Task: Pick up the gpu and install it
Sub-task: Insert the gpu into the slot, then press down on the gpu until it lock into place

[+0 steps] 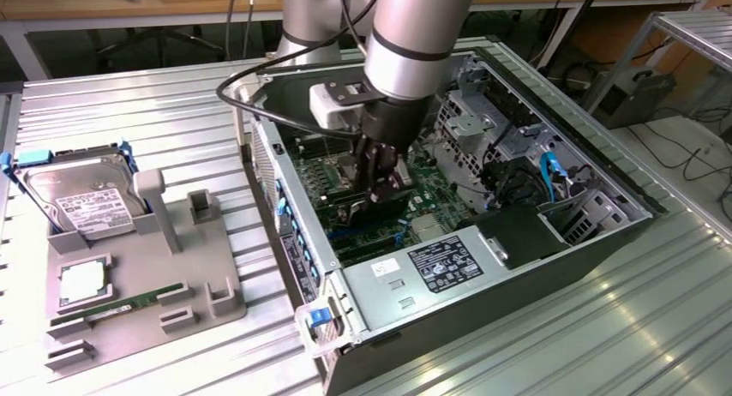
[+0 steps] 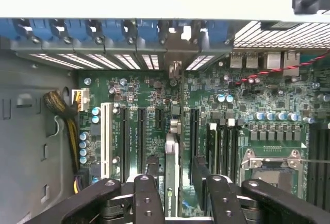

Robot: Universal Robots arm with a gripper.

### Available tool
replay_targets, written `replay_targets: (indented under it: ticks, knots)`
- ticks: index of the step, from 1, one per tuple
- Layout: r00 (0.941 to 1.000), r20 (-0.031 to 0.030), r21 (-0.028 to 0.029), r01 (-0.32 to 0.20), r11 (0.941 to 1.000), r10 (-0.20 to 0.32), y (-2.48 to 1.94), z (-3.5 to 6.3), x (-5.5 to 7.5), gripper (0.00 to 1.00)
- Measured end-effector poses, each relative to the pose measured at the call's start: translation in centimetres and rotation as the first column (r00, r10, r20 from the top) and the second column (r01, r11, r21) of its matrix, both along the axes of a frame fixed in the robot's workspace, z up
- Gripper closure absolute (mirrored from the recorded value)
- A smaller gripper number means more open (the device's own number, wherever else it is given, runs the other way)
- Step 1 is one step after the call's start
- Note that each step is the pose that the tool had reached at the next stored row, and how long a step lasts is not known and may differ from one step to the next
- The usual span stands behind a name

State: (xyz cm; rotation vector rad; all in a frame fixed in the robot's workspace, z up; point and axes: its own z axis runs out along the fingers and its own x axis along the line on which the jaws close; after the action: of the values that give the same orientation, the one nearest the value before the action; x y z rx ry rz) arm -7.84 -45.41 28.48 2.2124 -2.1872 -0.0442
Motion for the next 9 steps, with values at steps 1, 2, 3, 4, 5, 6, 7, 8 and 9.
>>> replay_targets:
  ticks: [1,2,3,4,5,6,7,8,9]
  knots:
    - [1.0000,0.0010,0.0000,0.000,1.0000,0.000,0.04,0.11,-0.1,0.60]
    - [1.0000,0.0021,0.0001,0.000,1.0000,0.000,0.07,0.16,-0.2,0.60]
    - [1.0000,0.0035,0.0001,0.000,1.0000,0.000,0.11,0.19,-0.3,0.62]
    - [1.0000,0.0070,-0.0011,0.000,1.0000,0.000,0.22,0.20,-0.5,0.62]
    - [1.0000,0.0094,-0.0043,0.000,1.0000,0.000,0.44,0.20,-0.6,0.75]
    - [0.9999,0.0104,-0.0066,0.000,1.0000,0.000,0.55,0.20,-0.7,0.75]
    - [0.9999,0.0120,-0.0099,0.000,1.0000,0.000,0.71,0.20,-0.7,0.80]
    - [0.9999,0.0149,-0.0148,0.000,0.9999,0.000,0.93,0.17,-0.7,0.86]
    - [0.9999,0.0171,-0.0183,0.000,0.9998,0.000,1.04,0.14,-0.8,0.89]
